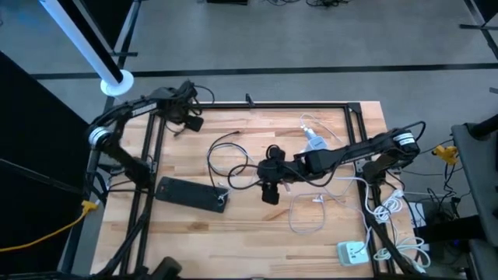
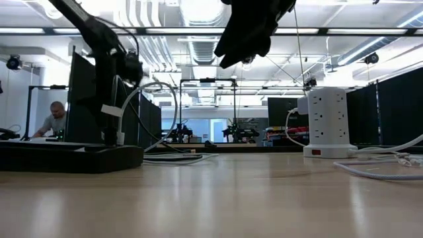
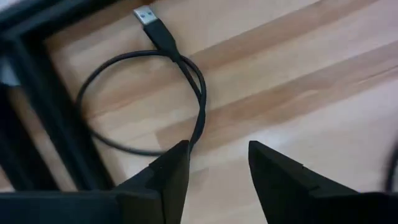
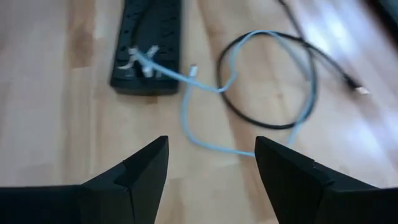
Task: Insert USB
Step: Insert the black charger cable into the black outlet extension
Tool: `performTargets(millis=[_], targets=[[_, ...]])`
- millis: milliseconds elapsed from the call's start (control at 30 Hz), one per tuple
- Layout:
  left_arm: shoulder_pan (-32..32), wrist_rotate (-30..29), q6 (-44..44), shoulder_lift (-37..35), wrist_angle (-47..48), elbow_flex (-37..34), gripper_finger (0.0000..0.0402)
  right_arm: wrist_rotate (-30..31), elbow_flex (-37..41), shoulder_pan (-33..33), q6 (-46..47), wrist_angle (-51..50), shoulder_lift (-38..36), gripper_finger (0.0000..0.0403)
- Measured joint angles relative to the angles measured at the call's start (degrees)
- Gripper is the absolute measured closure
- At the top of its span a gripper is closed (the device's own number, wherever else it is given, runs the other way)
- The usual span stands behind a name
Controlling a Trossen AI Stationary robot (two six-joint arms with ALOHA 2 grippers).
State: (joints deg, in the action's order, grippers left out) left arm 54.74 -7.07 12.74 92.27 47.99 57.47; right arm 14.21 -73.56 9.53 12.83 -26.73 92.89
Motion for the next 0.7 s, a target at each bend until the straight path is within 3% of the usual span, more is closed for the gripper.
performTargets(millis=[400, 567, 700], targets=[[0.83, -3.54, -1.41, 10.72, -5.63, 0.31, 0.0298, 0.99, -0.07, -1.06, 0.03, -5.21, -1.43, 0.0167], [0.95, 1.88, -4.31, 10.39, -6.15, 0.22, 0.0387, 0.93, -0.07, -1.46, -2.18, -6.35, -1.71, 0.0174], [-0.21, 8.13, -6.42, 5.61, -6.56, -0.28, 0.0399, 0.88, -0.32, -2.60, -6.42, -7.02, -3.42, 0.0184]])
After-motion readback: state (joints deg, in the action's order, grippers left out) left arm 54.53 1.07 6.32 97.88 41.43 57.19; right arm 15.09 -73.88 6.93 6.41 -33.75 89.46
